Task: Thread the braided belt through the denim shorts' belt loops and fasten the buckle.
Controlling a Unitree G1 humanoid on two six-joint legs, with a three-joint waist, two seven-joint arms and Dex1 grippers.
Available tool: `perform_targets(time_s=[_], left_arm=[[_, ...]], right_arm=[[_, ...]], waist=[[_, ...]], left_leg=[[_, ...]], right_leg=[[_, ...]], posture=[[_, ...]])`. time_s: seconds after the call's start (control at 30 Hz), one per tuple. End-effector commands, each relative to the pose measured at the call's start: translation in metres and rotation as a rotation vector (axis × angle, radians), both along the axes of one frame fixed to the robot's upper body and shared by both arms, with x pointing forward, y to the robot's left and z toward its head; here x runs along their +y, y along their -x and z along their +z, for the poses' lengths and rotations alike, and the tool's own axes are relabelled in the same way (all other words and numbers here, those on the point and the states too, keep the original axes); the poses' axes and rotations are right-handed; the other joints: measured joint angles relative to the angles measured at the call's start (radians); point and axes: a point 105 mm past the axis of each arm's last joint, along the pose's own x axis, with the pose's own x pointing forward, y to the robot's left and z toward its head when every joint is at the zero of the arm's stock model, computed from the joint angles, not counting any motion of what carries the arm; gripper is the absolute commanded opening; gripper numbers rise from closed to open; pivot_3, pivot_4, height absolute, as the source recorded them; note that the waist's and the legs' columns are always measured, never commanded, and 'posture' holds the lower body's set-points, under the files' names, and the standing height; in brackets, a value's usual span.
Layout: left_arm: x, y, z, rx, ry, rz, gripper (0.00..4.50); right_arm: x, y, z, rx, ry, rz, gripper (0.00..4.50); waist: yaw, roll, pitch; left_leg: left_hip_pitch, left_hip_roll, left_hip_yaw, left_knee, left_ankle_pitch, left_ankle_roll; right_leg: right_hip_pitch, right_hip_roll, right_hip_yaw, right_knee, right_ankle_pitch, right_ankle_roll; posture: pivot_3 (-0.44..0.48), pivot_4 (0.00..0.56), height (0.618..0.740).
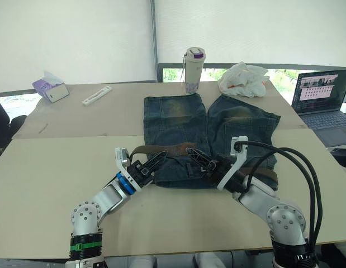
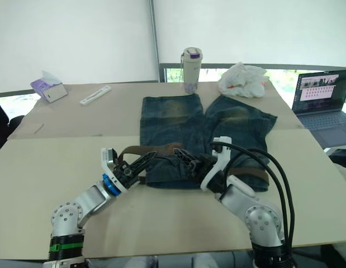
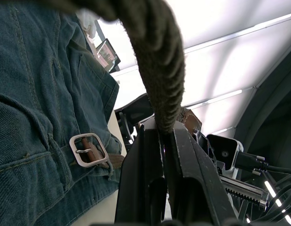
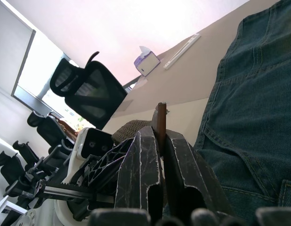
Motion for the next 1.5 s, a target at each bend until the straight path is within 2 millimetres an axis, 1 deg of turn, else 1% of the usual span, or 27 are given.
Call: perform_targets(time_s=[0.03,0.07,0.1,0.13,0.17,0.2,0.27,0.3,0.33,0.37,0.4,0.47,0.53,0.6,0.7,0.8,0.87,0.93,1.0,1.07,1.1,1.23,1.3,1.37,1.43,1.5], left_arm=[[-0.001,0.001,0.013,-0.047,0.018,-0.005,0.0],[0.0,0.001,0.012,-0.046,0.014,0.0,0.0],[0.002,0.001,0.012,-0.046,0.009,0.003,0.0],[0.003,0.0,0.011,-0.048,-0.001,0.006,0.0],[0.006,0.0,0.011,-0.048,-0.012,0.013,0.0],[0.009,-0.001,0.011,-0.049,-0.025,0.02,0.0],[0.015,-0.002,0.01,-0.051,-0.044,0.032,0.0],[0.016,-0.002,0.01,-0.053,-0.049,0.035,0.0],[0.02,-0.003,0.01,-0.055,-0.067,0.039,0.0],[0.022,-0.003,0.01,-0.058,-0.08,0.041,0.0],[0.025,-0.004,0.01,-0.057,-0.089,0.047,0.0],[0.028,-0.004,0.01,-0.061,-0.107,0.05,0.0],[0.029,-0.004,0.01,-0.063,-0.121,0.048,0.0],[0.032,-0.006,0.005,-0.06,-0.169,0.057,0.0],[0.035,-0.007,-0.005,-0.052,-0.296,0.067,0.0],[0.035,-0.005,-0.009,-0.044,-0.375,0.071,0.0],[0.036,-0.004,-0.004,-0.053,-0.387,0.085,0.0],[0.039,-0.004,0.002,-0.061,-0.391,0.109,0.0],[0.04,-0.005,0.004,-0.068,-0.394,0.113,0.0],[0.042,-0.006,0.003,-0.067,-0.401,0.121,0.0],[0.044,-0.007,0.001,-0.06,-0.407,0.128,0.0],[0.045,-0.008,-0.006,-0.054,-0.429,0.124,0.0],[0.046,-0.008,-0.008,-0.053,-0.434,0.127,0.0],[0.047,-0.01,-0.008,-0.055,-0.43,0.134,0.0],[0.048,-0.01,-0.008,-0.056,-0.427,0.136,0.0],[0.048,-0.011,-0.008,-0.058,-0.429,0.136,0.0]], right_arm=[[0.002,0.007,0.01,-0.073,0.041,0.018,0.4],[0.0,0.008,0.009,-0.079,0.054,0.019,0.82],[-0.001,0.01,0.009,-0.089,0.069,0.035,1.05],[-0.002,0.013,0.008,-0.099,0.094,0.051,1.41],[-0.007,0.013,0.005,-0.123,0.156,0.046,1.72],[-0.013,0.012,0.001,-0.148,0.23,0.027,2.16],[-0.025,0.011,-0.005,-0.206,0.361,0.001,2.76],[-0.027,0.011,-0.006,-0.226,0.396,0.001,3.15],[-0.032,0.01,-0.01,-0.279,0.5,0.0,3.43],[-0.036,0.009,-0.014,-0.318,0.575,0.004,3.43],[-0.04,0.009,-0.021,-0.381,0.705,0.023,3.43],[-0.044,0.008,-0.033,-0.471,0.897,0.072,3.43],[-0.046,0.006,-0.04,-0.515,0.984,0.094,3.43],[-0.042,0.001,-0.051,-0.579,1.096,0.116,3.43],[-0.044,-0.007,-0.061,-0.662,1.221,0.107,3.43],[-0.05,-0.01,-0.064,-0.692,1.273,0.092,3.43],[-0.056,-0.013,-0.063,-0.713,1.312,0.065,3.43],[-0.062,-0.015,-0.06,-0.742,1.342,0.03,3.43],[-0.065,-0.016,-0.055,-0.751,1.32,-0.008,3.43],[-0.069,-0.017,-0.05,-0.764,1.329,-0.047,3.43],[-0.071,-0.017,-0.05,-0.762,1.343,-0.043,3.43],[-0.087,-0.017,-0.066,-0.669,1.424,-0.014,3.43],[-0.088,-0.017,-0.071,-0.637,1.429,-0.005,3.43],[-0.086,-0.013,-0.079,-0.596,1.424,0.04,3.43],[-0.085,-0.011,-0.083,-0.575,1.421,0.055,3.43],[-0.085,-0.012,-0.084,-0.552,1.412,0.036,2.91]], waist=[[0.0,0.0,0.0],[0.001,0.0,0.0],[0.001,0.0,0.0],[0.002,0.0,0.0],[0.002,0.0,0.0],[0.003,0.0,0.0],[0.005,0.0,0.0],[0.007,0.0,0.0],[0.008,0.0,0.0],[0.008,0.0,0.0],[0.008,0.0,0.0],[0.01,0.0,0.0],[0.011,-0.001,0.0],[0.013,-0.001,0.0],[0.018,-0.001,0.0],[0.024,-0.001,0.0],[0.026,-0.001,0.0],[0.027,-0.002,0.0],[0.026,-0.002,0.0],[0.025,-0.002,0.0],[0.023,-0.002,0.0],[0.022,-0.002,0.0],[0.023,-0.002,0.0],[0.022,-0.002,0.0],[0.023,-0.002,0.0],[0.023,-0.002,0.0]], left_leg=[[0.0,0.0,0.0,0.0,0.0,0.0],[0.0,0.0,0.0,0.0,0.0,0.0],[0.0,0.0,0.0,0.0,0.0,0.0],[0.0,0.0,0.0,0.0,0.0,0.0],[0.0,0.0,0.0,0.0,0.0,0.0],[-0.001,0.0,0.0,0.0,0.0,0.0],[-0.001,-0.001,0.0,0.0,0.0,0.0],[0.0,-0.001,0.0,0.0,0.0,0.0],[0.0,-0.001,0.0,0.0,0.0,0.0],[0.0,-0.001,0.001,0.0,0.0,0.0],[0.0,-0.001,0.001,0.0,0.0,0.0],[0.0,-0.002,0.001,0.0,0.0,-0.001],[0.0,-0.002,0.001,0.0,0.0,-0.001],[0.0,-0.001,0.001,0.0,0.001,-0.001],[0.0,-0.001,0.001,0.0,0.002,-0.003],[0.0,-0.002,0.001,0.0,0.002,-0.004],[-0.001,-0.002,0.0,0.0,0.002,-0.004],[-0.001,-0.002,0.0,0.0,0.002,-0.004],[-0.001,-0.002,0.0,0.0,0.002,-0.004],[0.0,-0.002,0.0,0.0,0.002,-0.004],[-0.001,-0.002,0.0,0.0,0.002,-0.004],[0.0,-0.001,0.0,-0.001,0.002,-0.004],[0.0,-0.001,0.0,0.0,0.002,-0.004],[0.001,-0.002,0.0,0.0,0.002,-0.004],[0.002,-0.001,0.0,0.0,0.002,-0.004],[0.003,-0.001,0.0,-0.001,0.002,-0.004]], right_leg=[[0.0,0.0,0.0,0.0,0.0,0.0],[0.0,0.0,0.0,0.0,0.0,0.0],[0.0,0.0,0.0,0.0,0.0,0.0],[0.0,0.0,0.0,0.0,0.0,0.0],[0.0,0.0,0.0,0.0,0.0,0.0],[0.0,0.0,0.0,-0.001,0.0,0.0],[0.0,0.0,0.0,-0.001,0.0,0.0],[0.0,0.0,0.0,-0.001,0.0,0.001],[0.0,0.0,0.0,-0.001,-0.001,0.002],[0.0,0.001,0.0,-0.001,-0.003,0.005],[-0.001,0.001,0.0,-0.002,-0.004,0.007],[-0.001,0.001,0.0,-0.002,-0.004,0.008],[-0.001,0.001,0.0,-0.003,-0.005,0.008],[-0.001,0.001,0.0,-0.002,-0.005,0.008],[-0.001,0.001,0.0,-0.002,-0.003,0.006],[-0.001,0.0,0.0,-0.002,0.0,0.0],[-0.001,-0.001,0.0,-0.002,0.0,0.001],[-0.001,-0.002,0.0,-0.002,0.0,0.001],[-0.001,-0.003,0.0,-0.002,0.0,0.001],[0.0,-0.002,0.0,-0.002,0.001,0.001],[-0.001,-0.002,0.0,-0.002,0.001,0.001],[0.0,-0.001,-0.001,-0.002,0.001,0.001],[0.0,-0.001,-0.001,-0.002,0.001,0.0],[0.0,-0.001,0.0,-0.002,0.001,0.0],[0.001,-0.001,0.0,-0.002,0.001,0.0],[0.002,-0.001,-0.001,-0.002,0.001,0.0]], posture=[[0.0,0.15,0.74],[0.0,0.15,0.74],[0.0,0.15,0.74],[0.0,0.15,0.74],[0.0,0.15,0.74],[0.0,0.15,0.74],[0.0,0.15,0.74],[0.0,0.15,0.74],[0.0,0.15,0.74],[0.0,0.15,0.74],[0.0,0.15,0.74],[0.0,0.15,0.74],[0.0,0.15,0.74],[0.0,0.15,0.74],[0.0,0.15,0.74],[0.0,0.15,0.74],[0.0,0.15,0.74],[0.0,0.15,0.74],[0.0,0.15,0.74],[0.0,0.15,0.74],[0.0,0.15,0.74],[0.0,0.15,0.74],[0.0,0.15,0.74],[0.0,0.15,0.74],[0.0,0.15,0.74],[0.0,0.15,0.74]])
